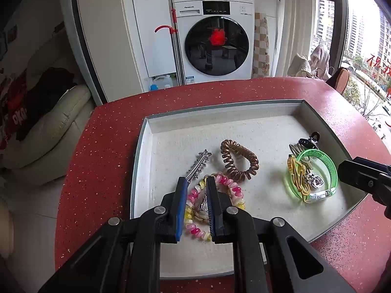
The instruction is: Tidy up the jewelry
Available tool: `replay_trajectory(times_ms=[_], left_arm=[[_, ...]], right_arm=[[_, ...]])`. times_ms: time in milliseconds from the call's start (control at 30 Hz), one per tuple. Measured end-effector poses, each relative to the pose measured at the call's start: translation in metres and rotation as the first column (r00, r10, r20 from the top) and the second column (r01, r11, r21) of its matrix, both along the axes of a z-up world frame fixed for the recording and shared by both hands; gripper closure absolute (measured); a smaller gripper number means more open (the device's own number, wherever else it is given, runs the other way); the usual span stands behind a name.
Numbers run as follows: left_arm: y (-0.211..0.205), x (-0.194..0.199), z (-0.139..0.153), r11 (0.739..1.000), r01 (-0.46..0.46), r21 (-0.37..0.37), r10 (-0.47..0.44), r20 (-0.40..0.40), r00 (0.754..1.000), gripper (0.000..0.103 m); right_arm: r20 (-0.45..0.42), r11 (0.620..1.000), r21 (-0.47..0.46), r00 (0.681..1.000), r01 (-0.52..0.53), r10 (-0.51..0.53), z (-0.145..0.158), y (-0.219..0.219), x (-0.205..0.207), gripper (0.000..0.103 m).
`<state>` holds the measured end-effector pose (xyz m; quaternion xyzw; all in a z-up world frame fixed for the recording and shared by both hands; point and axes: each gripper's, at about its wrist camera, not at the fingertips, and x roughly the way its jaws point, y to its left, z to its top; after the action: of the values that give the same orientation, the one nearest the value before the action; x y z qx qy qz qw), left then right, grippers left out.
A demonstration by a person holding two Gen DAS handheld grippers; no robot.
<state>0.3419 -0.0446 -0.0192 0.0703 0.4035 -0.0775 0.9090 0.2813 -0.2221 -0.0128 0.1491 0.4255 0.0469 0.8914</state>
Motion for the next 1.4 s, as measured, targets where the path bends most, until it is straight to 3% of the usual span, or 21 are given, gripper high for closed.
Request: replay_trajectory(times_ms=[100,133,167,200,267,500,633,733,800,1133,1400], left_arm=[[0.002,0.000,0.002,1.000,-0.006,0.000,0.006,0.002,1.000,0.069],[0.003,0.000,0.002,1.000,-0.009,0.003,0.009,0.003,1.000,0.058],[0.004,-0.001,0.002,1.000,-0.017,0.006,0.016,0.004,1.000,0.014],[0.006,-0.003,0.005,0.999,-0.032,0.006,0.031,0.024,0.999,0.000],[0.008,-0.010,0.011,0.999,-0.039,0.009,0.039,0.080,0.996,0.000],[0.012,-0.011,0.014,0.999,-0.030,0.011,0.029,0.036,0.999,0.000],[0.016,-0.018,0.014,0.999,-0.035,0.026,0.034,0.024,0.999,0.000],[0.020,-0.023,0.015,0.999,-0.034,0.006,0.034,0.011,0.999,0.000],[0.024,-0.027,0.016,0.999,-0.036,-0.006,0.036,0.002,0.999,0.000],[0.038,-0.054,0.013,0.998,-0.064,-0.028,0.064,-0.026,0.998,0.000],[0.042,-0.087,0.017,0.996,-0.083,-0.031,0.083,0.003,0.997,0.000]], right_arm=[[-0.006,1.000,0.001,1.000,0.002,-0.002,0.000,-0.001,0.000,0.045],[-0.007,1.000,0.003,1.000,0.001,-0.001,-0.001,-0.001,0.000,0.045],[-0.010,1.000,0.005,1.000,0.002,-0.002,-0.001,-0.001,0.000,0.045],[-0.014,1.000,0.007,1.000,0.001,-0.001,-0.001,-0.001,0.000,0.045],[-0.018,1.000,0.012,1.000,0.000,0.000,-0.002,-0.001,0.000,0.045],[-0.038,1.000,0.012,0.999,-0.014,0.014,-0.003,0.004,0.002,0.044],[-0.061,1.000,0.012,0.998,-0.024,0.025,-0.004,0.008,0.002,0.022],[-0.062,1.000,0.015,0.998,-0.021,0.022,-0.002,0.009,-0.001,0.021],[-0.059,1.000,-0.003,0.998,-0.014,0.014,0.000,0.011,-0.005,0.015],[-0.032,0.995,-0.100,0.999,-0.016,0.013,0.006,0.025,-0.028,0.013],[0.022,0.987,-0.159,1.000,-0.009,0.013,0.013,0.035,-0.055,0.013]])
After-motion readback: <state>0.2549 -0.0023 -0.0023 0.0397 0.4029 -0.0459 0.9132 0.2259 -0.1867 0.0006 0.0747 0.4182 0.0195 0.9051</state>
